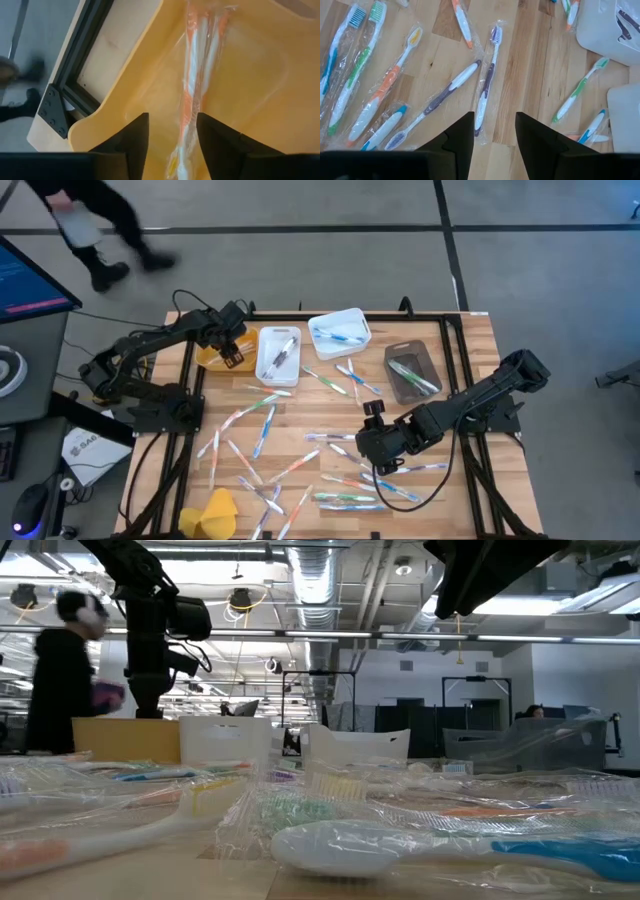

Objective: Pick & Place Toothbrushes
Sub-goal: Put the purple toothbrush into the left white bin

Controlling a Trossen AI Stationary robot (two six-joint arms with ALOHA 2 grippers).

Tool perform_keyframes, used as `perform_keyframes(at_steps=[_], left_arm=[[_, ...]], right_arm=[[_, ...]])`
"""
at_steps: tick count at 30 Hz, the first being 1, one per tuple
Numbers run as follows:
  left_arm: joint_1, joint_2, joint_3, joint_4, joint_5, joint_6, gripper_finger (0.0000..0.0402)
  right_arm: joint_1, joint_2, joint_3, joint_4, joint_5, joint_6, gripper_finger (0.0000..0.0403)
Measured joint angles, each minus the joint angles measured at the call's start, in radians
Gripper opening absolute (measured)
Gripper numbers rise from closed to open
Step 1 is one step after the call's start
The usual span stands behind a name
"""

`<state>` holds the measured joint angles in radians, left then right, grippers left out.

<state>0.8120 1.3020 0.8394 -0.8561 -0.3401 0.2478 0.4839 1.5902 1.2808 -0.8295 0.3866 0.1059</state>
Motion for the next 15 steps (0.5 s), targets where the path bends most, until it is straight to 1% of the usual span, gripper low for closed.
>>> perform_keyframes(at_steps=[7,12,15], left_arm=[[-0.007,0.0,0.0,0.001,0.0,-0.094,0.0187],[-0.01,0.0,0.0,0.005,0.0,-0.1,0.0188],[-0.016,0.0,0.0,0.011,0.0,-0.129,0.0184]], right_arm=[[0.0,0.0,-0.008,-0.003,0.0,0.001,0.0142],[0.0,-0.001,-0.075,0.024,-0.008,0.026,0.0144],[-0.004,-0.001,-0.133,0.107,-0.025,0.016,0.0142]])
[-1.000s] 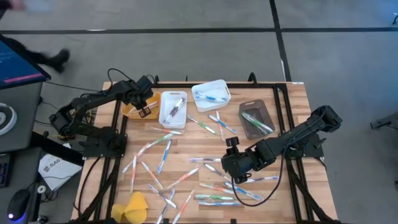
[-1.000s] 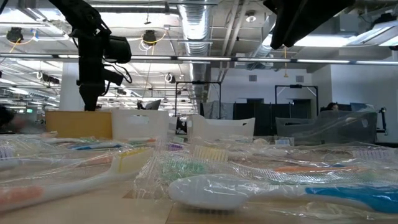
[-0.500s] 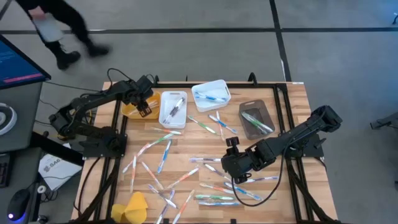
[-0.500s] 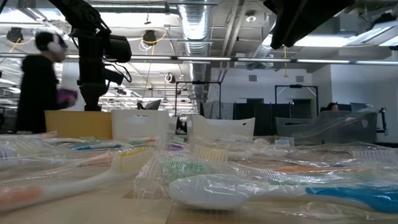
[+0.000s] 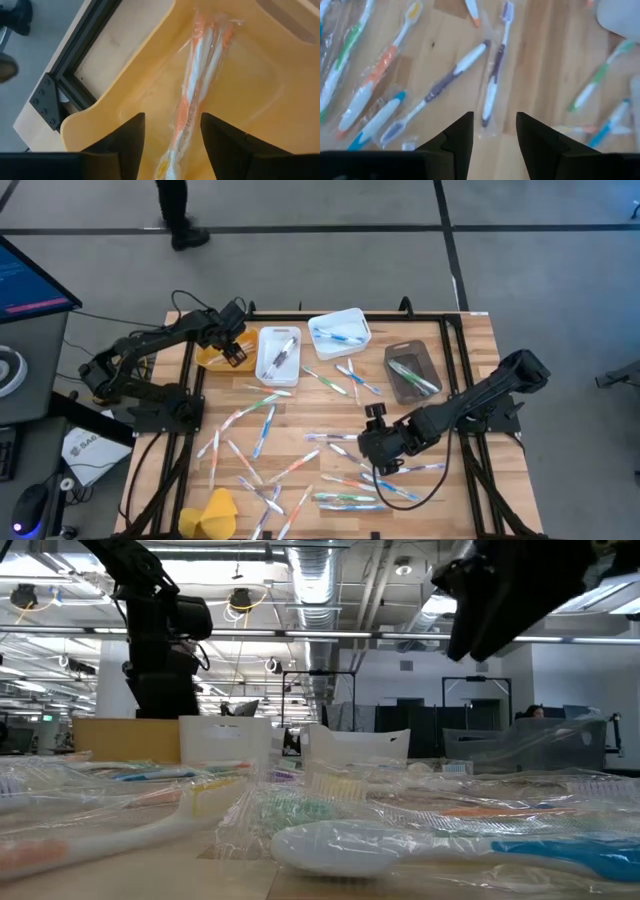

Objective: Pick & Place Toothbrushes
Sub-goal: Put the purple toothbrush into the left white bin

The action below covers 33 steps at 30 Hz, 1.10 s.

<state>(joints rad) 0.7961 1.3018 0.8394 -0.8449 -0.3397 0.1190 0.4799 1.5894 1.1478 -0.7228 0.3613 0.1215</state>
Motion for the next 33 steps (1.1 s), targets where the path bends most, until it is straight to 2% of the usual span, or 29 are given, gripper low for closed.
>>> perform_keyframes(at_steps=[9,16,22,27,33], left_arm=[[-0.029,-0.022,0.0,0.049,0.006,-0.049,0.018],[-0.122,-0.1,0.0,0.085,0.036,-0.099,0.0178],[-0.259,-0.218,0.0,0.093,0.059,-0.192,0.0177],[-0.419,-0.298,0.0,0.135,0.059,-0.289,0.0177],[-0.636,-0.337,-0.079,0.403,0.059,-0.311,0.0177]], right_arm=[[-0.059,0.0,-0.142,0.223,-0.05,-0.05,0.0137],[-0.119,0.0,-0.247,0.361,-0.05,-0.066,0.0141],[-0.149,0.0,-0.293,0.426,-0.05,-0.071,0.0138],[-0.151,0.004,-0.323,0.458,-0.051,-0.084,0.0137],[-0.139,0.036,-0.321,0.547,-0.078,-0.078,0.0141]])
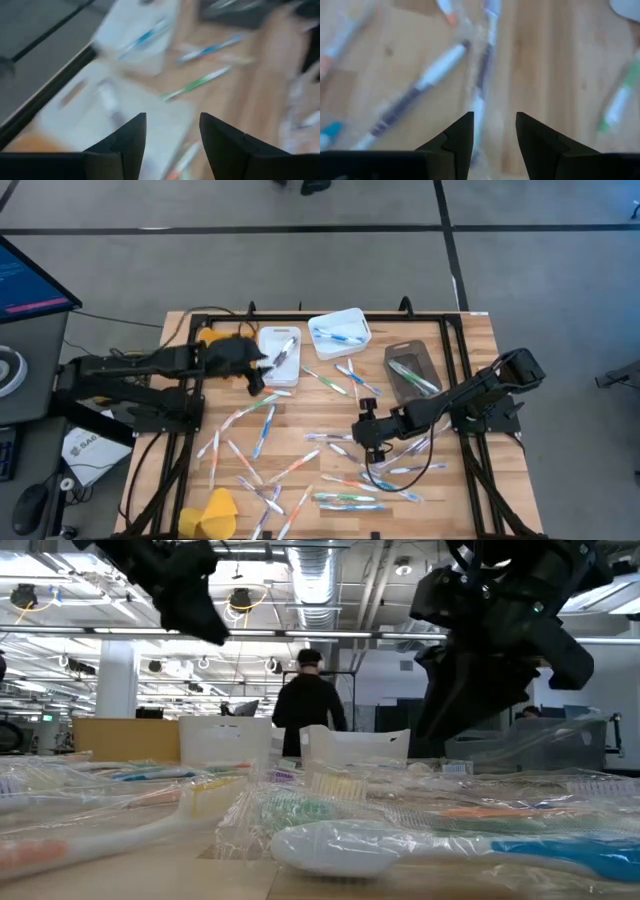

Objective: Pick & Place Toothbrushes
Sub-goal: Put the purple toothbrush into the left white bin

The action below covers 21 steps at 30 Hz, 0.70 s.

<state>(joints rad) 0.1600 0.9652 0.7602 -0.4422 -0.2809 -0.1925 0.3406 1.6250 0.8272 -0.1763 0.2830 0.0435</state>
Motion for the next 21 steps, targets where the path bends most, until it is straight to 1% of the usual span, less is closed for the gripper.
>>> perform_keyframes(at_steps=[4,8,13,19,21], left_arm=[[-0.1,0.009,-0.067,0.186,0.0,0.0,0.0177],[-0.158,0.019,-0.118,0.284,0.0,0.0,0.0177],[-0.178,0.019,-0.158,0.329,-0.001,0.0,0.0177],[-0.178,0.019,-0.176,0.341,-0.001,0.0,0.0177],[-0.178,0.019,-0.186,0.348,-0.002,0.0,0.0177]], right_arm=[[-0.001,0.032,-0.001,0.005,-0.025,-0.017,0.014],[-0.014,0.081,-0.001,0.01,-0.024,-0.009,0.0137],[-0.022,0.119,-0.001,0.039,-0.028,-0.014,0.0139],[-0.022,0.129,0.0,0.065,-0.031,-0.049,0.0144],[-0.026,0.129,0.0,0.067,-0.049,-0.051,0.0144]])
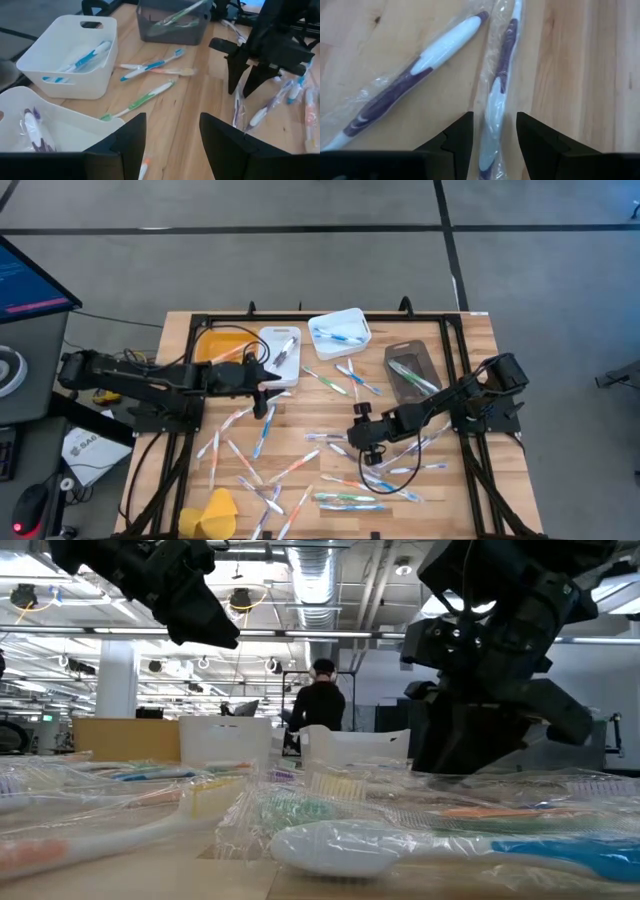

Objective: Pick & Place Toothbrushes
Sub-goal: Put the purple toothbrush into the left white bin

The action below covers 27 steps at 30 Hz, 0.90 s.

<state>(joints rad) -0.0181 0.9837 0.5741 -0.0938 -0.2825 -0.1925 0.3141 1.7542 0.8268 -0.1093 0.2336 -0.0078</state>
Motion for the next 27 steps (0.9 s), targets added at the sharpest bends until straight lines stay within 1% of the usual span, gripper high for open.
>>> perform_keyframes(at_steps=[3,11,13,27], left_arm=[[0.0,0.0,-0.015,0.019,0.0,0.0,0.0177],[0.001,0.0,-0.037,0.057,0.0,0.0,0.0177],[0.001,0.0,-0.037,0.059,0.0,0.0,0.0177],[0.001,0.0,-0.038,0.059,0.0,0.0,0.0177]], right_arm=[[-0.012,0.0,0.0,0.001,-0.029,-0.003,0.0141],[-0.062,0.047,0.004,0.049,-0.184,-0.002,0.0137],[-0.076,0.057,0.005,0.054,-0.208,-0.002,0.0138],[-0.08,0.059,0.003,0.049,-0.212,-0.02,0.0136]])
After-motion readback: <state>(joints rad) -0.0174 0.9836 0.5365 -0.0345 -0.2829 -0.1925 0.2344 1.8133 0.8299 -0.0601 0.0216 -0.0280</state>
